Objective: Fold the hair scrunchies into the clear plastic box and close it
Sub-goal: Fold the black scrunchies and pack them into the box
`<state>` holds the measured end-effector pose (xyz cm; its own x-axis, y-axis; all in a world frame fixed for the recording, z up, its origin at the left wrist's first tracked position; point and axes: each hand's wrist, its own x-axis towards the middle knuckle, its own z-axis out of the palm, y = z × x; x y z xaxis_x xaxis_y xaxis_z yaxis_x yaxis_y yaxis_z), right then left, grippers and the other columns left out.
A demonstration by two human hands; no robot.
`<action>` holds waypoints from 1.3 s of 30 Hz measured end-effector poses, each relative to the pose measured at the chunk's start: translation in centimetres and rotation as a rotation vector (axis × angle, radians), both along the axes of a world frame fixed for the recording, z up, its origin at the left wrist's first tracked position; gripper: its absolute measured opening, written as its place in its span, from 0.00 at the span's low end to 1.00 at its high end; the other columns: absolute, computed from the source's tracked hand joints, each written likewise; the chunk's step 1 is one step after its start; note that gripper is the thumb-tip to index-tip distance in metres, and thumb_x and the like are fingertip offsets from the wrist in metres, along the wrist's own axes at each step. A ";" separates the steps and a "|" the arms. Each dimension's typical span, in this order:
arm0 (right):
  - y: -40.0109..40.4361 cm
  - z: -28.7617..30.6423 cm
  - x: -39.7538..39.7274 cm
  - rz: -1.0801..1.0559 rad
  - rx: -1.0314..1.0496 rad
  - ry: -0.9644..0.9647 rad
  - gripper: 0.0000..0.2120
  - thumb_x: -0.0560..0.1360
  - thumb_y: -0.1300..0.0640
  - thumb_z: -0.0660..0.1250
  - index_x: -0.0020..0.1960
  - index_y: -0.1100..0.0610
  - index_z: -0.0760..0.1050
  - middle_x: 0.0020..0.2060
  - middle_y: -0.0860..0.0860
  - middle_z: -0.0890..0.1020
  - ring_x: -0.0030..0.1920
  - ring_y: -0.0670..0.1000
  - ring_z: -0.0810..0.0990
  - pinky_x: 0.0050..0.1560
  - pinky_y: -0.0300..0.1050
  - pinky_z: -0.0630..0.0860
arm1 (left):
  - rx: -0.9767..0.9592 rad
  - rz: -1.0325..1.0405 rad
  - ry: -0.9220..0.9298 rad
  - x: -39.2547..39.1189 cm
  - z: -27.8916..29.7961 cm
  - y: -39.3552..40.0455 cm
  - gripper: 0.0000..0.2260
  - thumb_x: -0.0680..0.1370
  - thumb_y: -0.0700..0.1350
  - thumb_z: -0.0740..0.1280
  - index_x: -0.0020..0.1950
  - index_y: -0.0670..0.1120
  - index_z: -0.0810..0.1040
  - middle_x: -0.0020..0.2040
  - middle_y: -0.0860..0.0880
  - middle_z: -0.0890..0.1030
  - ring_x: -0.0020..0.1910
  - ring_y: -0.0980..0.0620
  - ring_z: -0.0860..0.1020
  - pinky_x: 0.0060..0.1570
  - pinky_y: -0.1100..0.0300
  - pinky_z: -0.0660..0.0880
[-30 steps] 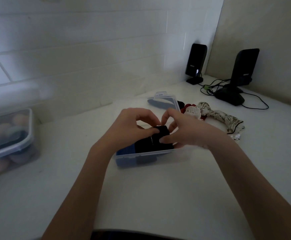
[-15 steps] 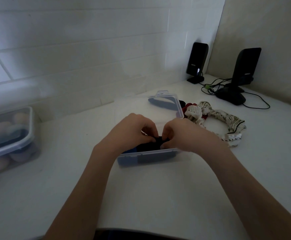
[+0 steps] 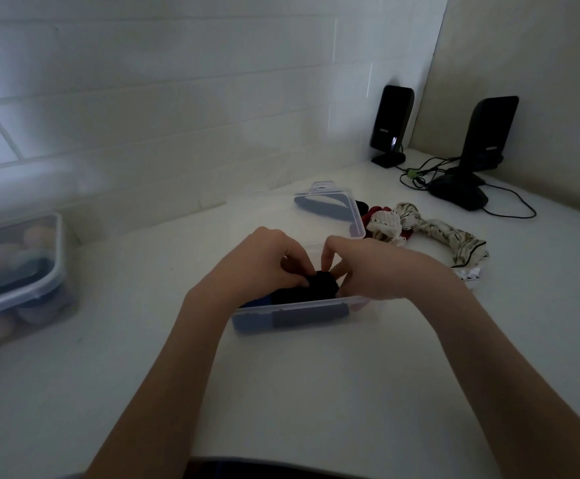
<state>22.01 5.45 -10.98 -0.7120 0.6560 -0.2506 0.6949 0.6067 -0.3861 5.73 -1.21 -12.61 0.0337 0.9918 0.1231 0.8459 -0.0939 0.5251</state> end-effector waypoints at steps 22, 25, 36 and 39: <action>-0.2 0.6 -2.3 0.135 0.238 -0.322 0.28 0.63 0.42 0.75 0.61 0.50 0.76 0.54 0.52 0.80 0.52 0.54 0.79 0.49 0.49 0.78 | -0.029 -0.009 0.082 -0.1 -0.5 0.3 0.08 0.70 0.41 0.73 0.48 0.49 0.85 0.45 0.49 0.86 0.44 0.53 0.82 0.52 0.54 0.78; -0.1 0.7 -2.3 0.155 0.260 -0.350 0.29 0.64 0.40 0.74 0.63 0.48 0.75 0.55 0.51 0.80 0.53 0.54 0.79 0.51 0.50 0.78 | -0.036 -0.017 0.085 -0.1 -0.4 0.3 0.08 0.70 0.41 0.73 0.48 0.50 0.85 0.45 0.50 0.86 0.44 0.54 0.82 0.53 0.54 0.78; 3.4 5.2 2.0 -0.129 0.003 0.327 0.08 0.72 0.45 0.69 0.47 0.48 0.80 0.30 0.48 0.80 0.25 0.41 0.74 0.28 0.36 0.71 | 0.136 0.009 -0.194 -0.6 0.3 -0.3 0.07 0.68 0.35 0.73 0.40 0.47 0.85 0.38 0.52 0.84 0.38 0.58 0.81 0.41 0.68 0.79; 7.8 4.5 2.1 -0.371 0.199 0.609 0.07 0.76 0.53 0.65 0.49 0.56 0.76 0.34 0.50 0.78 0.31 0.48 0.75 0.30 0.38 0.68 | 0.237 0.062 -0.254 -1.0 0.5 -0.3 0.07 0.69 0.34 0.72 0.40 0.46 0.85 0.38 0.51 0.84 0.39 0.56 0.80 0.38 0.68 0.78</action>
